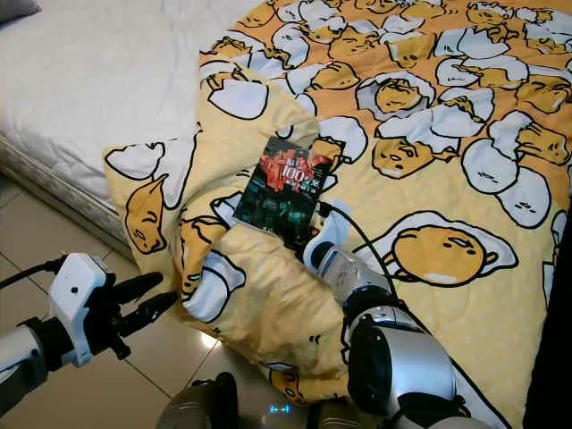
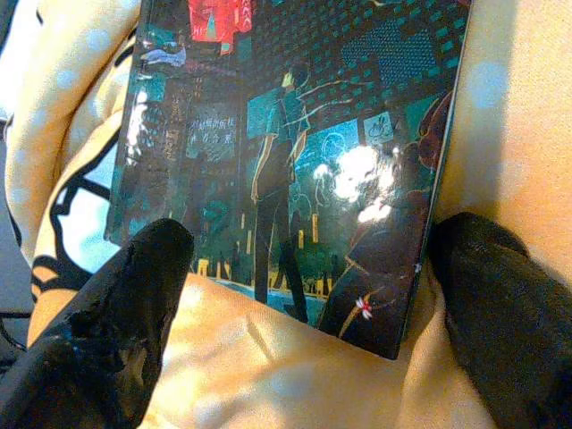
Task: Clean up the room
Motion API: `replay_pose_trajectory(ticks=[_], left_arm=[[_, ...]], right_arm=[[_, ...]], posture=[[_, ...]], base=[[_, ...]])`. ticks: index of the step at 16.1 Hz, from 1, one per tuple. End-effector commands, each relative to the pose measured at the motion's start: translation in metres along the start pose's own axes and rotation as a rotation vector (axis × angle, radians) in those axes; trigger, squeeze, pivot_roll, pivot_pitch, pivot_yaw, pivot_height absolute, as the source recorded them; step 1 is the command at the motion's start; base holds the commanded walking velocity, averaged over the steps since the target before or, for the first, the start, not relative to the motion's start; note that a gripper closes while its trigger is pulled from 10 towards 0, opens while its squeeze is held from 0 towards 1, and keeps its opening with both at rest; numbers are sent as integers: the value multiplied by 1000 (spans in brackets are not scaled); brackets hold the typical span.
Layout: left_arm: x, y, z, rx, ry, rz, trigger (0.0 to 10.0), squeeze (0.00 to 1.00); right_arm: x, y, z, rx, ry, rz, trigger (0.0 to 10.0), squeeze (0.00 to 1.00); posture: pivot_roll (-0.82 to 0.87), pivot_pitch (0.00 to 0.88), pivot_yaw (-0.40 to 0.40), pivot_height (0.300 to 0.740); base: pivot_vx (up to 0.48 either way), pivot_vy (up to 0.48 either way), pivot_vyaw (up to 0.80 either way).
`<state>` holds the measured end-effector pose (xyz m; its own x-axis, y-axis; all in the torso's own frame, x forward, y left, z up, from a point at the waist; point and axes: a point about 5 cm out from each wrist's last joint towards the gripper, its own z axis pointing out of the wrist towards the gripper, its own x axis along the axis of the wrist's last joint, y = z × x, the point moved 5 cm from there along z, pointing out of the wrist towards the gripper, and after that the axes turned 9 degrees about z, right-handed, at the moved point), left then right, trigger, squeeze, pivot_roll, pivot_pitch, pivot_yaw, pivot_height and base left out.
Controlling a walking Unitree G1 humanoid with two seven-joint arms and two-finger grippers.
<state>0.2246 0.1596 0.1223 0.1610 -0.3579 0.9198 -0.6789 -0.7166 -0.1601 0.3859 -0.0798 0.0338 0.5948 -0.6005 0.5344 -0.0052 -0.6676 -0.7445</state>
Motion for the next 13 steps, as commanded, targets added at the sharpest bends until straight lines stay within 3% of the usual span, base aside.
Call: replay_pose_trajectory(ticks=[1, 4, 5, 7, 11, 13], left_arm=[[0, 1, -3, -6, -13, 6, 10000, 0], [-1, -3, 0, 3, -9, 15, 10000, 0], [-1, -4, 1, 5, -6, 16, 10000, 0], [5, -13, 6, 30, 16, 32, 10000, 0], [5, -16, 7, 40, 22, 34, 10000, 0], [3, -15, 7, 39, 22, 33, 10000, 0]], right_arm=[[-35, 4, 0, -1, -94, 124, 10000, 0], [-15, -30, 6, 155, -56, 192, 10000, 0], [-12, -33, 6, 170, -48, 201, 10000, 0], [17, -51, 7, 234, 35, 311, 10000, 0], [26, -57, 7, 256, 51, 312, 10000, 0], [13, -47, 9, 185, 34, 282, 10000, 0]], posture=[[166, 244, 50, 740], [161, 219, 43, 740], [161, 206, 39, 740], [161, 184, 29, 740], [162, 159, 23, 740], [166, 167, 29, 740]], base=[[0, 0, 0], [0, 0, 0], [0, 0, 0], [0, 0, 0], [0, 0, 0], [0, 0, 0]])
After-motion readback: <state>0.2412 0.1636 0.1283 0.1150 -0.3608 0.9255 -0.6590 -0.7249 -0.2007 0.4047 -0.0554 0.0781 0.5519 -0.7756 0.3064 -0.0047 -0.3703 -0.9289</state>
